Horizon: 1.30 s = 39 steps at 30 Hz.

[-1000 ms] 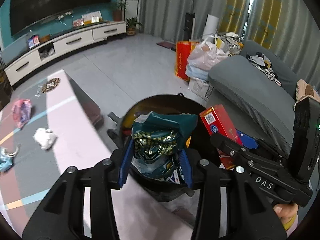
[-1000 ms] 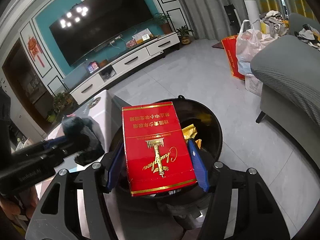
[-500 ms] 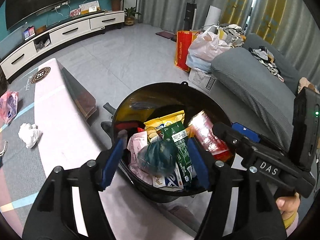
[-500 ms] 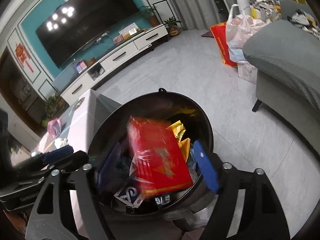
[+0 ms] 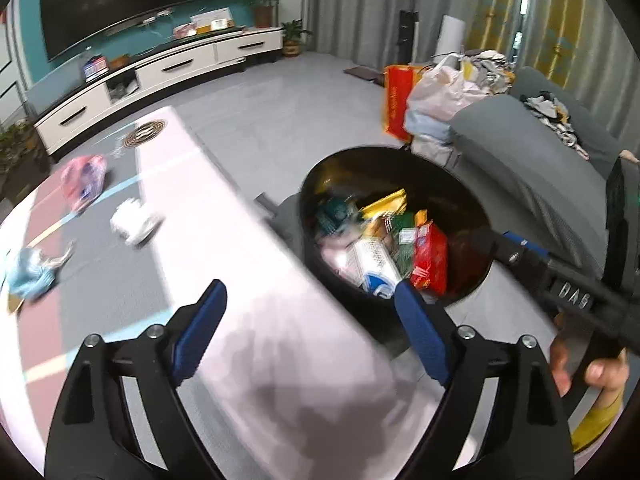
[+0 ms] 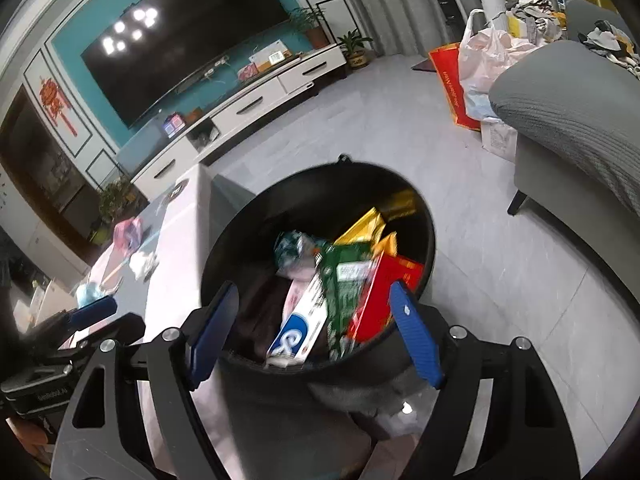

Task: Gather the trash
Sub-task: 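Move both open tools back toward the table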

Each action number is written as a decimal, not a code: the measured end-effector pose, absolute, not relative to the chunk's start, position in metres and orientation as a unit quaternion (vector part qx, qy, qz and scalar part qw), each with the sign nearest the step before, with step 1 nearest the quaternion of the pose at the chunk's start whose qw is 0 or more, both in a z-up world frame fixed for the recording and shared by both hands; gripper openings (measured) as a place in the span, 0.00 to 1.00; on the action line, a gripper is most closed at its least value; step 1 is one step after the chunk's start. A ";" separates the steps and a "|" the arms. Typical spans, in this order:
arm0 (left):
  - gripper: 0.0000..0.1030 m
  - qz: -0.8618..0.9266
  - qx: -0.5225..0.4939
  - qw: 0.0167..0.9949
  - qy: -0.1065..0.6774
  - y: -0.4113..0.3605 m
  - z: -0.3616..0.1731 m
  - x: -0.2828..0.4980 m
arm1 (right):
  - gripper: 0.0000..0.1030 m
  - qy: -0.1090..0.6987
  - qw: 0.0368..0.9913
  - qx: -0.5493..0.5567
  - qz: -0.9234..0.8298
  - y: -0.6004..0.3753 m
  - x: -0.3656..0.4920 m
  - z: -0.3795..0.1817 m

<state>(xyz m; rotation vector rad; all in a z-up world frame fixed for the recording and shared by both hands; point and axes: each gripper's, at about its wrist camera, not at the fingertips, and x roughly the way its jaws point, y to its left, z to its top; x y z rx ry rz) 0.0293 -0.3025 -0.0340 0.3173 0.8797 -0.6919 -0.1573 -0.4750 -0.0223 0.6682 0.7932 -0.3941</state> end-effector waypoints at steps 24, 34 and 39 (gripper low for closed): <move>0.91 -0.092 0.017 0.869 0.485 -0.030 -0.034 0.001 | 0.77 0.439 0.876 0.196 -0.049 -0.333 -0.109 0.022; 0.91 -0.074 -0.036 0.875 0.477 0.012 -0.037 -0.003 | 0.77 0.455 0.877 0.152 -0.012 -0.288 -0.069 0.023; 0.91 -0.072 -0.085 0.874 0.473 0.031 -0.043 0.008 | 0.77 0.458 0.878 0.136 -0.004 -0.276 -0.041 0.017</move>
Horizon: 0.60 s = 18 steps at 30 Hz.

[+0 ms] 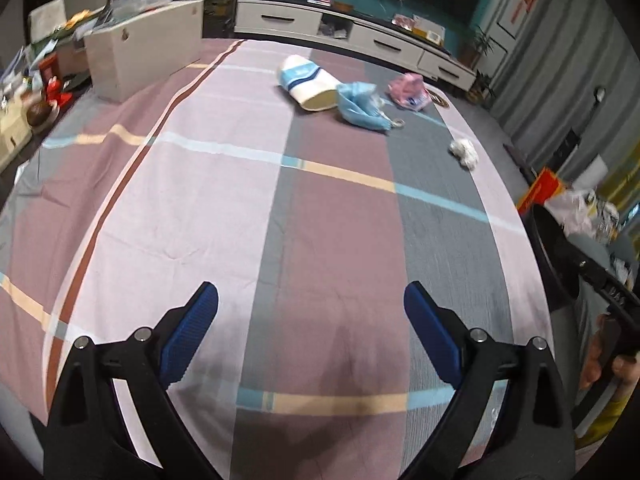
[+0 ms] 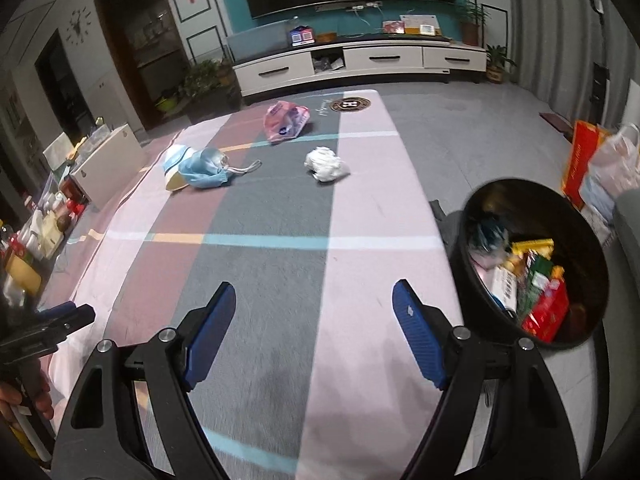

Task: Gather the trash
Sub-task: 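Move both open tools back toward the table, then grasp the blue face mask with the left tool while the right tool grasps the white tissue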

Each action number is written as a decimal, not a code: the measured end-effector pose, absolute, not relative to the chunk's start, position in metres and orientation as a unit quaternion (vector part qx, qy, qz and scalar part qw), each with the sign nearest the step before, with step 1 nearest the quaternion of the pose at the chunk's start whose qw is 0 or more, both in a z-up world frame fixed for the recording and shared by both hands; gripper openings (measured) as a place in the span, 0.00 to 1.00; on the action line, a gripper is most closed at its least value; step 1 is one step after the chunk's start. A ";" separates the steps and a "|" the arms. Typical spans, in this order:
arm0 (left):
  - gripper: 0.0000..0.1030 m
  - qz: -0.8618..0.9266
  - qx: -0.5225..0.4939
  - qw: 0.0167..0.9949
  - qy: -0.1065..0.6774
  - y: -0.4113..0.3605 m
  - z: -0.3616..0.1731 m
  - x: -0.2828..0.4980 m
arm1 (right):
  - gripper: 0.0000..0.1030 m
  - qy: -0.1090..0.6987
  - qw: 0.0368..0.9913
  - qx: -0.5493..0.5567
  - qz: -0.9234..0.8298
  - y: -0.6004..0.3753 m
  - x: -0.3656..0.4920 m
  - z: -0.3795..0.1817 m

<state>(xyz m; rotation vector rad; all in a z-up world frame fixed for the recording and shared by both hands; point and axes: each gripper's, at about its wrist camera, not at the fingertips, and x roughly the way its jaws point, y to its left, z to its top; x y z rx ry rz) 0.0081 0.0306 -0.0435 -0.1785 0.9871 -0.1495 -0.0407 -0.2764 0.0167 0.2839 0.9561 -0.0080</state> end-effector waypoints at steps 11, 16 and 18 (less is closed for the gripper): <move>0.91 -0.093 -0.113 0.884 0.444 0.026 -0.047 0.067 | 0.77 0.457 0.884 0.092 0.009 -0.269 0.023 -0.005; 0.91 -0.103 -0.112 0.891 0.427 0.013 -0.045 0.108 | 0.77 0.464 0.882 0.076 0.006 -0.272 0.055 -0.021; 0.90 -0.106 -0.112 0.890 0.430 0.011 -0.047 0.122 | 0.77 0.472 0.878 0.076 0.000 -0.277 0.072 -0.029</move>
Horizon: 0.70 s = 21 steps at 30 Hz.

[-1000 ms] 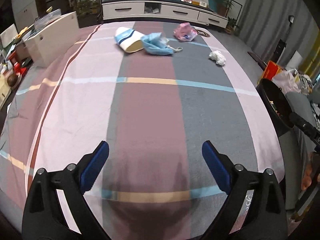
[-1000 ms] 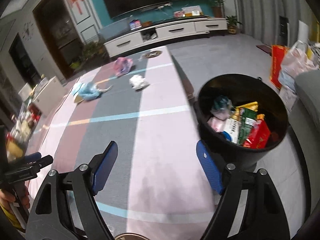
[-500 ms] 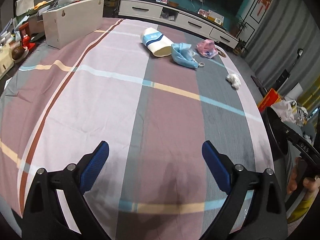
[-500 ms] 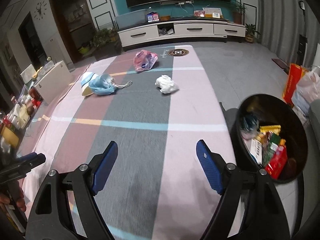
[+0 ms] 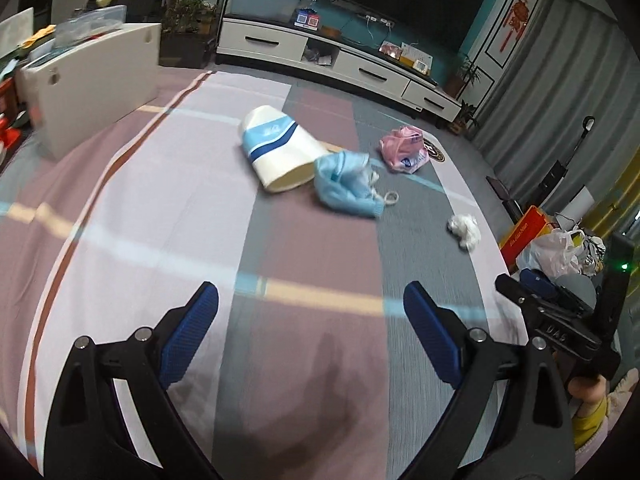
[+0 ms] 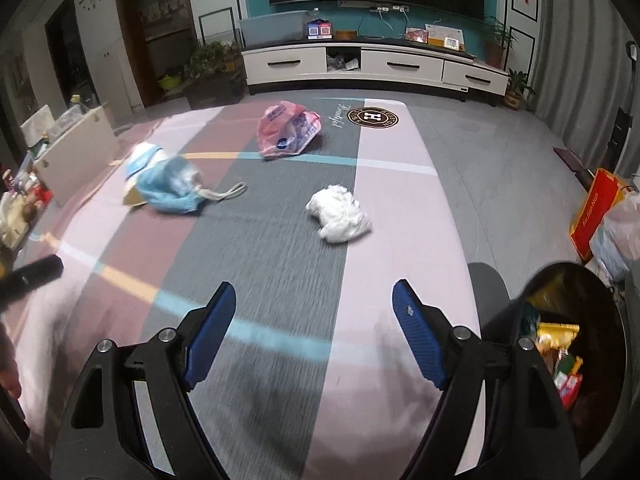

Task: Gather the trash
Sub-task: 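Grasp the blue face mask with the left tool while the right tool grasps the white tissue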

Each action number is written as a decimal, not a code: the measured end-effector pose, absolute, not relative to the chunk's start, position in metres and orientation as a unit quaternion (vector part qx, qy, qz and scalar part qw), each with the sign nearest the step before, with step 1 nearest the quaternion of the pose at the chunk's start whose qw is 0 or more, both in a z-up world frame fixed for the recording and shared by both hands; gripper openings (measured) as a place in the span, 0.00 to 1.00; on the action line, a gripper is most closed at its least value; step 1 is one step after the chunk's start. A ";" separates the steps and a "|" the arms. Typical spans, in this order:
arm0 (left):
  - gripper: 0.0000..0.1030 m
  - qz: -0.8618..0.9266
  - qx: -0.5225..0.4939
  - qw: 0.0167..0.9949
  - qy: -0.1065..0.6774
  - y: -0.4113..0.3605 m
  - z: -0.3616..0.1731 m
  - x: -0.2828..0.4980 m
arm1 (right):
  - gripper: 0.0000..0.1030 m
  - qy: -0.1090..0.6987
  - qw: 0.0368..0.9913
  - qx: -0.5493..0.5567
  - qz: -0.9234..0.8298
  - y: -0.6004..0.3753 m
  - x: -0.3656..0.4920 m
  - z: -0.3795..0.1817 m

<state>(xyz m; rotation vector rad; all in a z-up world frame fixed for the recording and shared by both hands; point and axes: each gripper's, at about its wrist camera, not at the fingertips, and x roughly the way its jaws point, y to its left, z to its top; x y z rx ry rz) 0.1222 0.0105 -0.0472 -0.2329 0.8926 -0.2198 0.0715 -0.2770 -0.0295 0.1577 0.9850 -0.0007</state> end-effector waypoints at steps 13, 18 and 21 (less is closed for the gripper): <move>0.74 -0.108 -0.116 0.894 0.420 -0.026 -0.061 0.214 | 0.66 0.480 0.873 0.087 -0.003 -0.289 0.136 -0.060; 0.55 -0.100 -0.108 0.896 0.420 -0.034 -0.070 0.229 | 0.55 0.481 0.873 0.082 0.004 -0.287 0.147 -0.062; 0.38 -0.097 -0.111 0.895 0.422 -0.034 -0.074 0.235 | 0.45 0.486 0.870 0.075 0.007 -0.284 0.152 -0.066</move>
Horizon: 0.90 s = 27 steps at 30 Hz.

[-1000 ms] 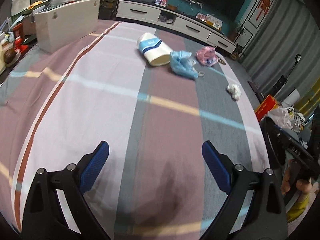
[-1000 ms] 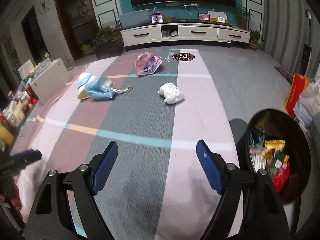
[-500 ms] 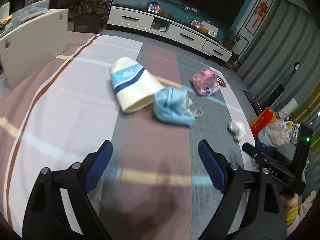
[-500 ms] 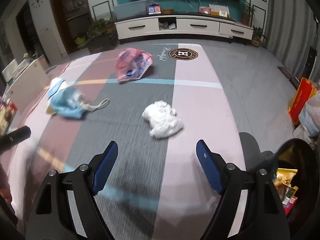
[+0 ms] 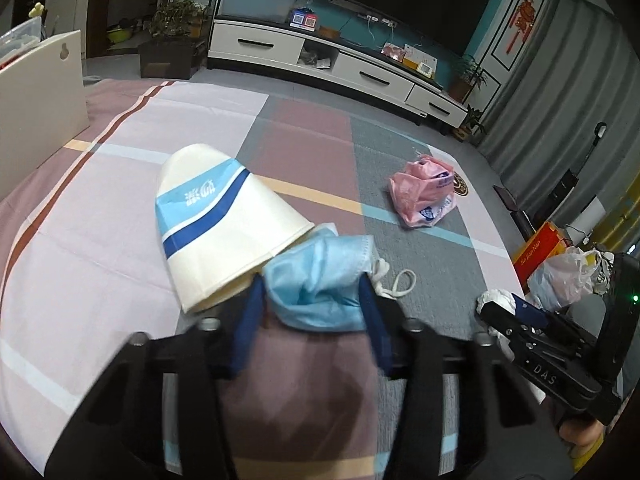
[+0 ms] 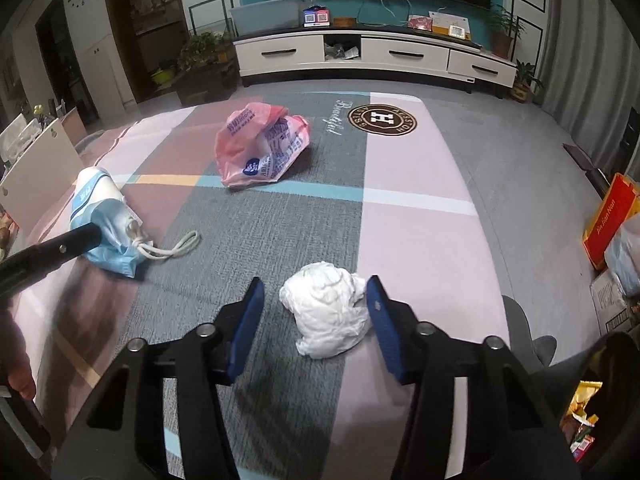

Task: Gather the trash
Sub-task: 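Grasp the blue face mask with the left tool while the right tool grasps the white tissue, then carry the blue mask and white tissue over the black bin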

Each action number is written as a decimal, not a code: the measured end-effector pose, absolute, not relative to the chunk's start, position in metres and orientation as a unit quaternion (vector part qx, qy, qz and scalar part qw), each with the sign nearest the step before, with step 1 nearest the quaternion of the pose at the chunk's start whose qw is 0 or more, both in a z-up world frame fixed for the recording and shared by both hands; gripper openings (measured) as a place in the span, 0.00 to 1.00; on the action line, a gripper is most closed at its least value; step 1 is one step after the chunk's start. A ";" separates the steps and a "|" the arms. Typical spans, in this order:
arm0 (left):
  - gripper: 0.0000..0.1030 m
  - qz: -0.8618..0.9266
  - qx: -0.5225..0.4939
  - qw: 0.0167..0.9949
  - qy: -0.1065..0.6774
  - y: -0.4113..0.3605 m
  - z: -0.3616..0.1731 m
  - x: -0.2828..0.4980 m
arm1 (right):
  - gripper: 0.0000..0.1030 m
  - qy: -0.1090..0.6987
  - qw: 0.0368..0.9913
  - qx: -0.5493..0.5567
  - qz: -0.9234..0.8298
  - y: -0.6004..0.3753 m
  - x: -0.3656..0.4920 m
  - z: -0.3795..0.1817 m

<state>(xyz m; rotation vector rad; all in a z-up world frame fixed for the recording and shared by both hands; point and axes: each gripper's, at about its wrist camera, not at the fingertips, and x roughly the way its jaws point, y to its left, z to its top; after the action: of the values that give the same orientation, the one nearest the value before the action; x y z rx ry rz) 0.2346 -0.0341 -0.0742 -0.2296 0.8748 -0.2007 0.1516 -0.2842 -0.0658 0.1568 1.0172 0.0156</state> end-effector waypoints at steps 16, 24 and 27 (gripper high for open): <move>0.08 -0.133 -0.074 0.896 0.418 -0.049 -0.053 0.183 | 0.26 0.459 0.879 0.129 0.015 -0.289 0.105 -0.039; 0.08 -0.149 -0.044 0.894 0.421 -0.059 -0.030 0.121 | 0.26 0.451 0.877 0.164 0.021 -0.283 0.037 -0.017; 0.08 -0.146 -0.024 0.895 0.421 -0.065 -0.023 0.097 | 0.26 0.454 0.875 0.168 0.015 -0.278 0.012 -0.011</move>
<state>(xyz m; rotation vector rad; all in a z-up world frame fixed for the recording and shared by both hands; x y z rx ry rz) 0.0971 -0.0652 -0.0232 -0.0502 0.8730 -0.3026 0.0116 -0.2777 -0.0113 0.3499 0.9477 0.0314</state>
